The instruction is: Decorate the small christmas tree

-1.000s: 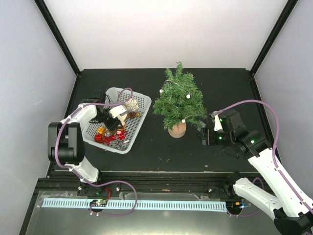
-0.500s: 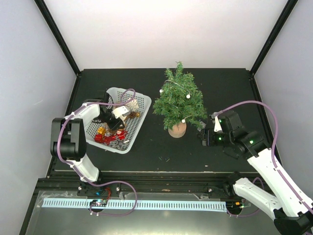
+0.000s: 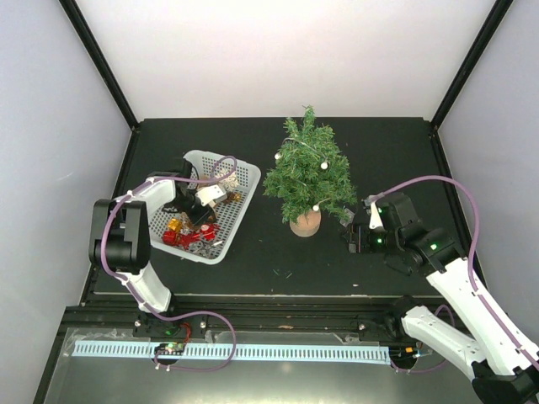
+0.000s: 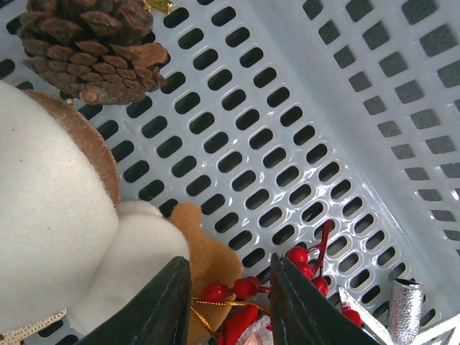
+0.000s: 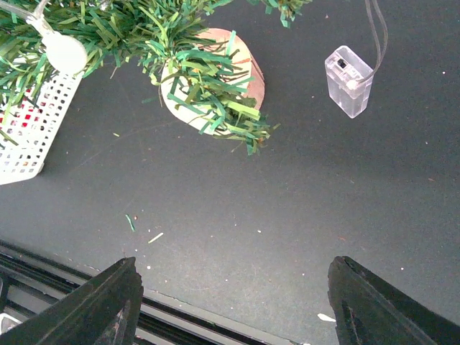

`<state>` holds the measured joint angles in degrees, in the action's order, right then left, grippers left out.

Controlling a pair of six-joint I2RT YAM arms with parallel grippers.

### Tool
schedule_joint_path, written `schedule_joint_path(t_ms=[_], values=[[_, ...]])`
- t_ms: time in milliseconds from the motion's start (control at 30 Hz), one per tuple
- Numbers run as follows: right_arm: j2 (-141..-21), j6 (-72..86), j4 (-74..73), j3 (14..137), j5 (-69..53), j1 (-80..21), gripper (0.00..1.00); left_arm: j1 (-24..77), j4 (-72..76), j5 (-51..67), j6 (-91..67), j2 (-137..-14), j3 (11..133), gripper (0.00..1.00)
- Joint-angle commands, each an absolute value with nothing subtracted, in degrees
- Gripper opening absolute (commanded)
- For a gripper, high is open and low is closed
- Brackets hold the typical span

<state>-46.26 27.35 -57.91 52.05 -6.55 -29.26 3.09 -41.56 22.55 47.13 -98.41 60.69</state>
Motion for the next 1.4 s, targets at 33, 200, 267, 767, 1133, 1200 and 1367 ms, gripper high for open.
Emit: schedule_joint_path(t_ms=[33, 200, 267, 767, 1133, 1200, 1367], values=[[-45.44, 27.80, -56.99, 51.34, -6.33, -29.35, 0.71, 3.32, -40.57, 21.43, 47.33, -99.23, 60.26, 0.33], [-45.60, 27.83, -56.45, 50.89, -6.66, -29.36, 0.71, 3.28, -41.01, 21.19, 47.75, -99.05, 60.12, 0.27], [-45.69, 27.79, -56.23, 50.82, -6.76, -29.36, 0.71, 3.28, -41.34, 21.18, 48.09, -99.25, 60.12, 0.29], [-45.53, 27.97, -55.76, 50.45, -7.23, -29.36, 0.71, 3.32, -42.69, 24.03, 47.30, -99.70, 61.15, 0.05], [-45.18, 28.36, -54.91, 49.63, -7.38, -29.36, 0.71, 2.64, -45.53, 23.14, 47.61, -95.59, 66.29, 0.02], [-45.11, 28.35, -54.82, 49.50, -7.38, -29.36, 0.71, 2.56, -46.18, 23.19, 47.89, -95.08, 66.97, 0.02], [-44.93, 28.50, -54.56, 49.31, -7.60, -29.36, 0.71, 2.54, -47.07, 23.10, 48.48, -94.66, 67.61, 0.02]])
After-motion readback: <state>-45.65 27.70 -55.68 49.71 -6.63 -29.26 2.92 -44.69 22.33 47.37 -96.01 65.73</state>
